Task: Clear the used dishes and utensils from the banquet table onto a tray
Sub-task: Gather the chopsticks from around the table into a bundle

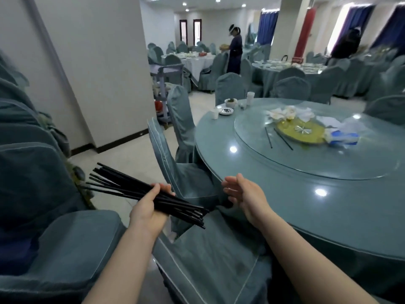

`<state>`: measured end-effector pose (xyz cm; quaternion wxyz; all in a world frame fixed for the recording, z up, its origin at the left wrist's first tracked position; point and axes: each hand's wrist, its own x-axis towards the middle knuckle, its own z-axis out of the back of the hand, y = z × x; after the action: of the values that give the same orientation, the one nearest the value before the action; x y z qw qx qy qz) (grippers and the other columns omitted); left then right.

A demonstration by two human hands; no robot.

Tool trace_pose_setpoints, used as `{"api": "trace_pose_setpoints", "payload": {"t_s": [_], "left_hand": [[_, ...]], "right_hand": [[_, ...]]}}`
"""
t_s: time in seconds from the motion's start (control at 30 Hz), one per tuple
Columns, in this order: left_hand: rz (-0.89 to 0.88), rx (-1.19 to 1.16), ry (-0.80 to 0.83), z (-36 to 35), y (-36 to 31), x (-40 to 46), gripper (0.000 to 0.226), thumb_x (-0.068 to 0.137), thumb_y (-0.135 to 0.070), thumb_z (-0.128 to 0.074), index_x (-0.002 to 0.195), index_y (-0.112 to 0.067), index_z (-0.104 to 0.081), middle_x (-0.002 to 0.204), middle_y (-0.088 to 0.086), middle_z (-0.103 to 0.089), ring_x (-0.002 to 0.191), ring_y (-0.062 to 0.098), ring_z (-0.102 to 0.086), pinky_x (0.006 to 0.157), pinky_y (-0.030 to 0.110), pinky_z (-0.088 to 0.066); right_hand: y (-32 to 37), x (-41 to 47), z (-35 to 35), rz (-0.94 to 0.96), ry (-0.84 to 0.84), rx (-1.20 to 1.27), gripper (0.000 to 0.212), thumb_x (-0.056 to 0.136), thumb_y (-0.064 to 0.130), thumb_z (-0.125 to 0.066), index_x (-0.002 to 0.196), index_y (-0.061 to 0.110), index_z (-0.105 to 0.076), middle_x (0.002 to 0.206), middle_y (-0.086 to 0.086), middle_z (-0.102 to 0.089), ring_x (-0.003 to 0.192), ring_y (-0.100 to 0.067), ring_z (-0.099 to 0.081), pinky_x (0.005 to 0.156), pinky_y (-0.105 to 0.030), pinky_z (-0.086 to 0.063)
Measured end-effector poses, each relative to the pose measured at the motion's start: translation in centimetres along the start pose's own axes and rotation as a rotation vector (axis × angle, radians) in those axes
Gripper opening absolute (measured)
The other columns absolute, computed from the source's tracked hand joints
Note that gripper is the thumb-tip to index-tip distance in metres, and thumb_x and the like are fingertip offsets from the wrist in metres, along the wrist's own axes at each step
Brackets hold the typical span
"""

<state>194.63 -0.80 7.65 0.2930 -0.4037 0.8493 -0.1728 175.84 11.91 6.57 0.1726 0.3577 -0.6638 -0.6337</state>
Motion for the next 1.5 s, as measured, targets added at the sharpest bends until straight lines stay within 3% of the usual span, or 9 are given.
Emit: {"api": "trace_pose_setpoints", "payload": {"t_s": [0.17, 0.23, 0.37, 0.57, 0.77, 0.97, 1.2, 1.4, 1.5], "left_hand": [[0.053, 0.022, -0.057, -1.2, -2.0, 6.2, 0.03, 0.099, -0.017, -0.047, 0.07, -0.014, -0.053, 0.068, 0.002, -0.057, 0.071, 0.013, -0.055, 0.077, 0.031, -0.048], [0.064, 0.025, -0.077, -1.6, -2.5, 8.5, 0.039, 0.097, -0.022, -0.051, 0.06, -0.013, -0.055, 0.063, 0.002, -0.055, 0.068, 0.012, -0.052, 0.077, 0.03, -0.048], [0.11, 0.065, -0.006, -3.2, -3.6, 13.8, 0.035, 0.096, -0.027, -0.052, 0.064, -0.014, -0.047, 0.053, 0.0, -0.053, 0.064, 0.014, -0.049, 0.082, 0.03, -0.047], [0.225, 0.15, 0.126, -5.1, -5.2, 21.5, 0.028, 0.095, -0.031, -0.054, 0.071, -0.018, -0.047, 0.05, -0.008, -0.051, 0.047, 0.006, -0.053, 0.066, 0.025, -0.048], [0.378, 0.201, 0.247, -4.9, -5.8, 26.6, 0.025, 0.097, -0.028, -0.05, 0.073, -0.022, -0.044, 0.052, -0.01, -0.049, 0.047, 0.005, -0.051, 0.052, 0.018, -0.049], [0.425, 0.331, 0.311, -5.1, -5.1, 27.8, 0.03, 0.098, -0.025, -0.046, 0.069, -0.021, -0.037, 0.049, -0.011, -0.042, 0.044, 0.004, -0.047, 0.05, 0.016, -0.047], [0.426, 0.382, 0.342, -4.9, -6.1, 30.1, 0.023, 0.097, -0.023, -0.046, 0.074, -0.023, -0.042, 0.05, -0.012, -0.043, 0.046, 0.003, -0.047, 0.055, 0.016, -0.049], [0.454, 0.364, 0.336, -6.3, -6.3, 36.9, 0.02, 0.096, -0.024, -0.049, 0.076, -0.022, -0.046, 0.053, -0.01, -0.047, 0.049, 0.005, -0.049, 0.064, 0.02, -0.047], [0.521, 0.38, 0.37, -7.8, -5.6, 41.4, 0.021, 0.096, -0.025, -0.049, 0.075, -0.022, -0.048, 0.053, -0.01, -0.048, 0.049, 0.005, -0.05, 0.061, 0.018, -0.05]], "right_hand": [[1.3, 4.7, -0.5, 0.017, -0.092, 0.023, 0.034, 0.101, 0.032, -0.041, 0.094, 0.015, -0.069, 0.095, -0.003, -0.074, 0.087, -0.018, -0.066, 0.072, -0.027, -0.048], [1.7, 6.1, -0.7, 0.016, -0.129, 0.026, 0.034, 0.101, 0.032, -0.041, 0.094, 0.015, -0.069, 0.095, -0.002, -0.074, 0.089, -0.019, -0.066, 0.072, -0.027, -0.05], [2.9, 9.3, -1.2, 0.053, -0.22, -0.022, 0.034, 0.101, 0.032, -0.04, 0.094, 0.016, -0.069, 0.098, -0.003, -0.073, 0.09, -0.019, -0.067, 0.074, -0.028, -0.05], [4.5, 12.3, -2.6, 0.066, -0.431, 0.015, 0.034, 0.101, 0.036, -0.041, 0.095, 0.019, -0.069, 0.096, 0.001, -0.074, 0.09, -0.017, -0.068, 0.073, -0.028, -0.05], [3.4, 12.9, -3.6, 0.032, -0.582, -0.004, 0.033, 0.1, 0.036, -0.04, 0.096, 0.02, -0.069, 0.1, 0.001, -0.073, 0.096, -0.019, -0.067, 0.076, -0.029, -0.05], [2.5, 12.8, -2.9, 0.014, -0.596, -0.044, 0.027, 0.099, 0.032, -0.045, 0.096, 0.021, -0.069, 0.1, 0.002, -0.073, 0.096, -0.018, -0.067, 0.079, -0.03, -0.052], [1.3, 14.8, -3.3, -0.025, -0.575, -0.075, 0.019, 0.098, 0.022, -0.049, 0.097, 0.024, -0.068, 0.1, 0.005, -0.073, 0.099, -0.019, -0.066, 0.086, -0.033, -0.051], [0.1, 18.6, -4.9, -0.07, -0.631, -0.062, 0.019, 0.098, 0.017, -0.049, 0.097, 0.023, -0.067, 0.1, 0.004, -0.072, 0.099, -0.019, -0.066, 0.09, -0.036, -0.05], [-0.3, 21.0, -6.1, -0.085, -0.719, -0.044, 0.019, 0.098, 0.017, -0.049, 0.098, 0.023, -0.067, 0.102, 0.004, -0.073, 0.101, -0.019, -0.066, 0.092, -0.037, -0.05]]}}
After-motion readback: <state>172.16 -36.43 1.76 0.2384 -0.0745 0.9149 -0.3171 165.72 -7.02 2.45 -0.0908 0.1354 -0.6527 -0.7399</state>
